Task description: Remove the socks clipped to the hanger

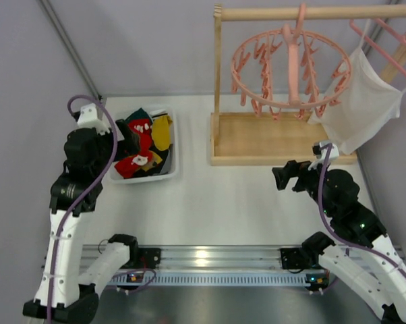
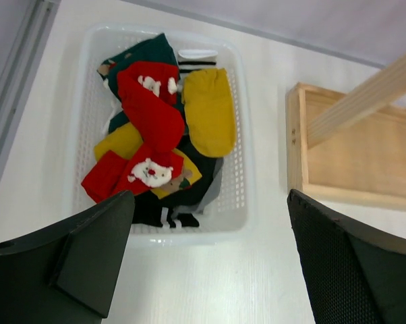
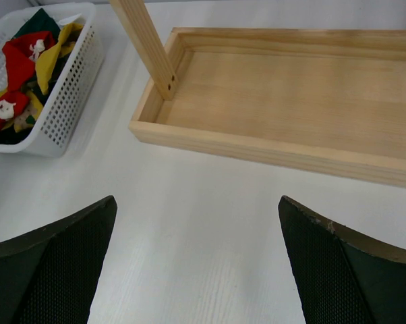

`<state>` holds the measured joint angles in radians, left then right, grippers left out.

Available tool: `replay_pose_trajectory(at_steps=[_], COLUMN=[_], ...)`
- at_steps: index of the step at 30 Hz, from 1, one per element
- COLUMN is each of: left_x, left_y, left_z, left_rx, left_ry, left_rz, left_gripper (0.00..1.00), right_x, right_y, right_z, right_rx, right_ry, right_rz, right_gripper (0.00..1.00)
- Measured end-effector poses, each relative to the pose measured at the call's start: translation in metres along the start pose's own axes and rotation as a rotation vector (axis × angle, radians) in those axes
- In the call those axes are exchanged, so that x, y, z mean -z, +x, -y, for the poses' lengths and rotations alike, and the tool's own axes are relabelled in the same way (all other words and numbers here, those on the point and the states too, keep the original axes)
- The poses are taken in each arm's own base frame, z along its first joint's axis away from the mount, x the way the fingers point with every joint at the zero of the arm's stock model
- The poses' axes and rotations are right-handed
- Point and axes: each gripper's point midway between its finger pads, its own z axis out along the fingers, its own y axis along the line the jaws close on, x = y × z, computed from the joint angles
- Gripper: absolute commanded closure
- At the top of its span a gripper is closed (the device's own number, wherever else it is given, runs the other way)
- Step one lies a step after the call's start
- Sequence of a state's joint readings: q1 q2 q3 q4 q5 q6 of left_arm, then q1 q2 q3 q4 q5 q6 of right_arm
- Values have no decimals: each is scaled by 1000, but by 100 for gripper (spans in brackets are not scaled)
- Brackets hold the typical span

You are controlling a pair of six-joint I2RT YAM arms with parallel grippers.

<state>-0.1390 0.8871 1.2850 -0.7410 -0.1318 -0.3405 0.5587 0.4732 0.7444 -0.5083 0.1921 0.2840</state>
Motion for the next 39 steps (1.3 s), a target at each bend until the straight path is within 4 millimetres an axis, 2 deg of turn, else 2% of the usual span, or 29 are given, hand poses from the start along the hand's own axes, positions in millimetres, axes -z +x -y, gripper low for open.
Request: replay_pose_trajectory(at_steps=[6, 14, 19, 26, 39], left_x=[41, 96, 119, 122, 117], left_y=[37, 56, 57, 68, 73], left_z=[6, 5, 6, 2, -8], left_rx=[-52, -84, -114, -144, -152], left_ry=[146, 266, 320, 323, 269], left_rz=[-15, 110, 172, 137, 111], left_gripper=[2, 1, 2, 2, 2], right_x=[8, 38, 57, 79, 85], right_y=[-3, -25, -32, -42, -36], right_z=[18, 35, 43, 49, 57], right_rx=[51, 95, 109, 111, 130], right_ry=[90, 161, 187, 206, 246], right_rz=[-12, 50, 74, 95, 54], right_gripper=[1, 0, 1, 1, 1])
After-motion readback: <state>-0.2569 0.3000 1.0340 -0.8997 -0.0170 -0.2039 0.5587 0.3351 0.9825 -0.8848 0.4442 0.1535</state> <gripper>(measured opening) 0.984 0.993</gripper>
